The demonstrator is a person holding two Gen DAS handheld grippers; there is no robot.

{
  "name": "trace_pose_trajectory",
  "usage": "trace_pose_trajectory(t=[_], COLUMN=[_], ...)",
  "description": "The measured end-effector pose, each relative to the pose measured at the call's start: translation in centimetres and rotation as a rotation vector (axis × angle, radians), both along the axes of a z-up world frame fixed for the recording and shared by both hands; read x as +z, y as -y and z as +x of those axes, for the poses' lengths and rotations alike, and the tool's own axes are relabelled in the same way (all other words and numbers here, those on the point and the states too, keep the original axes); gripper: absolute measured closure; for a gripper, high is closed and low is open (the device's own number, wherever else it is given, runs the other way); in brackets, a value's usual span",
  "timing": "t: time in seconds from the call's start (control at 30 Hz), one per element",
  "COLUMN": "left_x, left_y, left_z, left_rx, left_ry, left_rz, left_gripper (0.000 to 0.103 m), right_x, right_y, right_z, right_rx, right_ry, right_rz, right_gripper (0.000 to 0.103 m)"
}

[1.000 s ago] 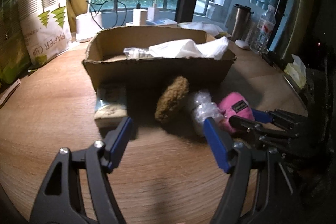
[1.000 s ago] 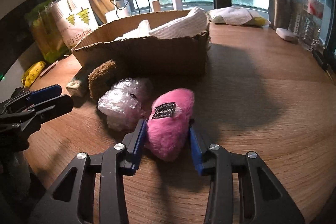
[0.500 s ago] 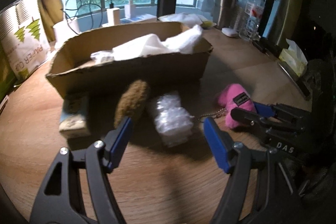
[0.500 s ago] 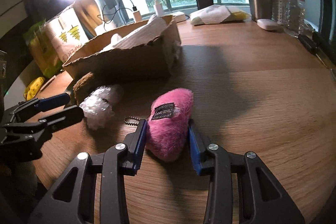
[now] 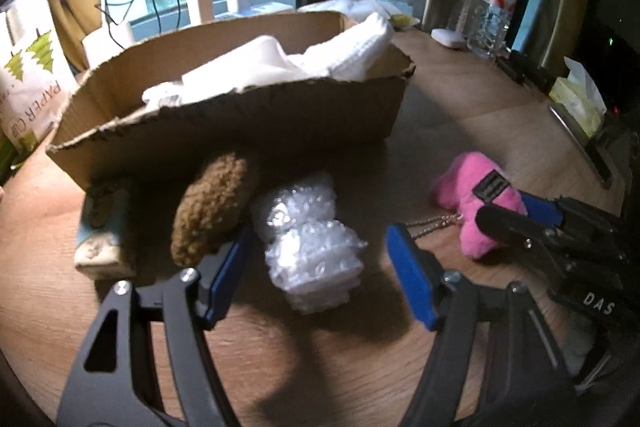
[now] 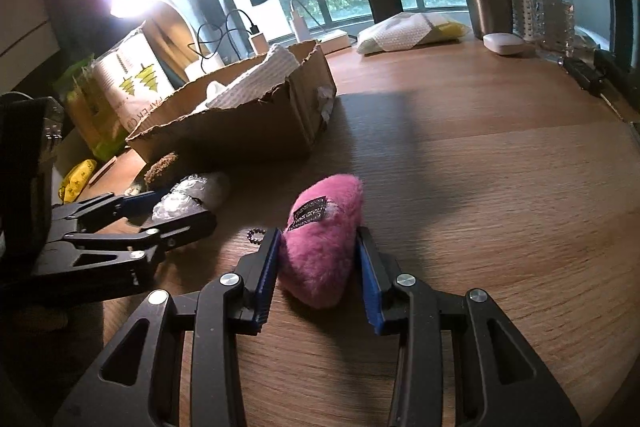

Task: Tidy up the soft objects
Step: 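Grasp the bubble-wrap bundle with the left gripper while the right gripper holds the pink plush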

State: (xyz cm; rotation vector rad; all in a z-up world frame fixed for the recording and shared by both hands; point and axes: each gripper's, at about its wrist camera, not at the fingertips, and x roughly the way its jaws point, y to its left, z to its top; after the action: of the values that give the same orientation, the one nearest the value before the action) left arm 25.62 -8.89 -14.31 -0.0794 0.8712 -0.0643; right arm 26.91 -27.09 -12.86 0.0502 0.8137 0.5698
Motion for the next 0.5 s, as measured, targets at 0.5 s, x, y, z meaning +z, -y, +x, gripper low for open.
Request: trace_pose_trajectory(t=[0.5], left_x=[2.2], left_y=[-0.4], left_z=[-2.7], left_rx=[-0.086], left_ry=[0.081], left_rz=[-0.067], left_gripper=[0.061], right_x=[0.5], right_y=[-0.5], right_z=[-0.5], right_rx=[0.004], right_ry=[0.001], right_rz=[0.001], right_gripper=[0.069])
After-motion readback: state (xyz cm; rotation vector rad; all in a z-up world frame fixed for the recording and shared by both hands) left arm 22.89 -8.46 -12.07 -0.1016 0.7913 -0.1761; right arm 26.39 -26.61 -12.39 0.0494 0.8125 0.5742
